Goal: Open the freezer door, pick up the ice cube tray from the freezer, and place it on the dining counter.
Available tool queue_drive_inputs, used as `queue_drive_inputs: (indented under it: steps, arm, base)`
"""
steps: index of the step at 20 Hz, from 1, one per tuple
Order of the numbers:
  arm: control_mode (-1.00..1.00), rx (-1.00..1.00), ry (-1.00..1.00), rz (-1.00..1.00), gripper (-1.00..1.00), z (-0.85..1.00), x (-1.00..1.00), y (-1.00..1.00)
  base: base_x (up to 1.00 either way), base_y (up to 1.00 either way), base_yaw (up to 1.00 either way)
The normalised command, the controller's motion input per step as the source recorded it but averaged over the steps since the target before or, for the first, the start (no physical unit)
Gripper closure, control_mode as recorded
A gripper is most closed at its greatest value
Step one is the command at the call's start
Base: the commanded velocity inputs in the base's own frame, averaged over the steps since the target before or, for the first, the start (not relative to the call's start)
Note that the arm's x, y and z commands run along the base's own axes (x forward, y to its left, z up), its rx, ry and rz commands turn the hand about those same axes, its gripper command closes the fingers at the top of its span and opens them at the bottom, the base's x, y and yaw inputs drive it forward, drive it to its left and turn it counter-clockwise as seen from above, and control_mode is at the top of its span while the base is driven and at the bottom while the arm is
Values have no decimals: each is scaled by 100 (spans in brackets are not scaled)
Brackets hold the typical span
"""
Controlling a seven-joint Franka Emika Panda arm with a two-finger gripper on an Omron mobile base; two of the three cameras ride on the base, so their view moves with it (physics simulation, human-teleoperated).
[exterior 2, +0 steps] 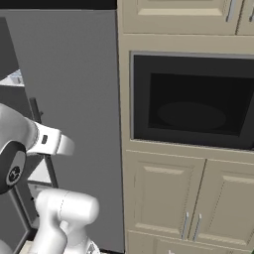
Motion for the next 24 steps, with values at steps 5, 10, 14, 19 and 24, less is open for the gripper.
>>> queue_drive_inputs:
  steps: [5,10,14,19,24]
  arm:
    - [100,0,0,0,-100,0,0,0]
    - [100,0,0,0,-100,0,0,0]
    - [100,0,0,0,-100,0,0,0]
    - [100,0,0,0,-100,0,0,0]
    - [100,0,0,0,-100,0,0,0]
  base:
    - [-98,18,0]
    - [-53,69,10]
    - [-3,75,32]
    - [2,37,34]
    - [14,-2,12]
